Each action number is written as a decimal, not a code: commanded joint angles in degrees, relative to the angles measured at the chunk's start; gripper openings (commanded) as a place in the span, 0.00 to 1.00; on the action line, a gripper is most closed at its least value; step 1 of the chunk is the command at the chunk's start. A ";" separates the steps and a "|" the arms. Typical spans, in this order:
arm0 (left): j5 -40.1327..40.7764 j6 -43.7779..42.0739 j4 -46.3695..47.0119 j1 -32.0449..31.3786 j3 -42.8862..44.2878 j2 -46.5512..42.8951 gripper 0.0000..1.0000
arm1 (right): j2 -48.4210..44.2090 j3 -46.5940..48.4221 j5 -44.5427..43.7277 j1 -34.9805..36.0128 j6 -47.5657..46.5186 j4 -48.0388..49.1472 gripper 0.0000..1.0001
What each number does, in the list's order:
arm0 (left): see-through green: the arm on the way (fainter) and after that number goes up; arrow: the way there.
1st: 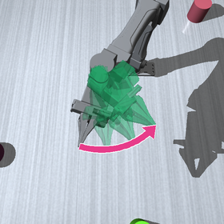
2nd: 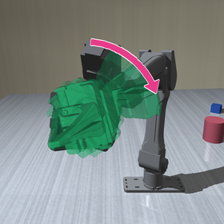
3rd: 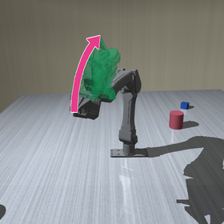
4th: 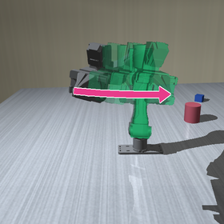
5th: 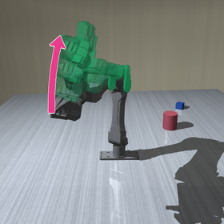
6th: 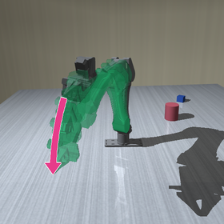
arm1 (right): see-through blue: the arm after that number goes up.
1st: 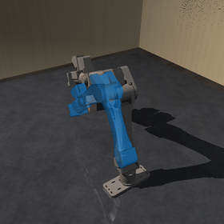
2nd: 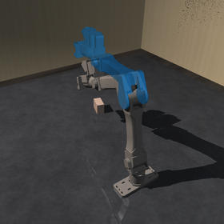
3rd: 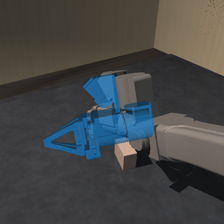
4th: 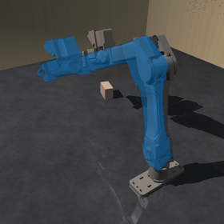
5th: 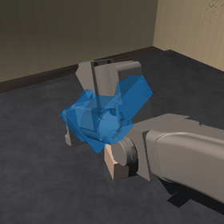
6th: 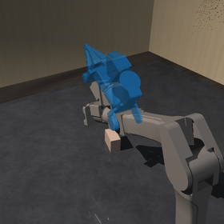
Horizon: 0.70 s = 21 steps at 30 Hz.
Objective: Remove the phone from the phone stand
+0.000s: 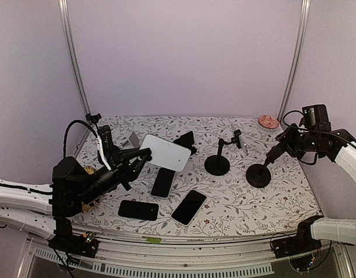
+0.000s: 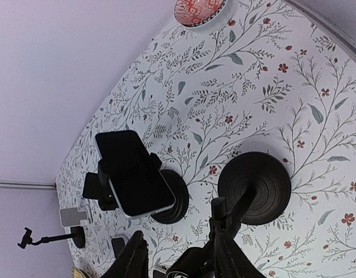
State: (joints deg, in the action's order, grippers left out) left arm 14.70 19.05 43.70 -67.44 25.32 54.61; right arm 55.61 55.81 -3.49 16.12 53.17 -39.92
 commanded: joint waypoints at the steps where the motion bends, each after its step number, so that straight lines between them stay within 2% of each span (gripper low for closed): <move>1: -0.36 0.05 2.64 0.59 0.09 -1.38 0.00 | 2.93 0.80 7.97 -8.23 -3.39 9.36 0.00; 4: -0.54 0.06 2.53 0.69 0.32 -0.94 0.00 | 5.63 1.25 10.91 -12.06 -4.69 10.66 0.00; 8: -0.46 0.02 2.31 0.71 0.59 -0.50 0.00 | 8.32 2.30 10.36 -12.95 -5.59 11.17 0.02; 13: -0.62 0.02 2.13 0.73 1.02 0.28 0.00 | 9.25 2.43 10.25 -12.95 -6.20 11.87 0.16; 15: -0.72 0.02 2.09 0.75 1.13 0.55 0.00 | 9.20 2.36 10.69 -12.96 -6.57 11.88 0.18; 19: -0.90 0.16 2.09 0.78 1.46 1.21 0.00 | 8.84 1.74 12.96 -12.95 -7.06 12.65 0.37; 21: -1.02 0.20 2.09 0.80 1.61 1.46 0.00 | 8.74 1.71 13.94 -12.95 -7.39 12.68 0.43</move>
State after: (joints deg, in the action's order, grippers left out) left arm 14.31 19.05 42.44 -67.37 25.34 55.81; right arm 64.16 57.10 8.32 3.57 47.53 -30.06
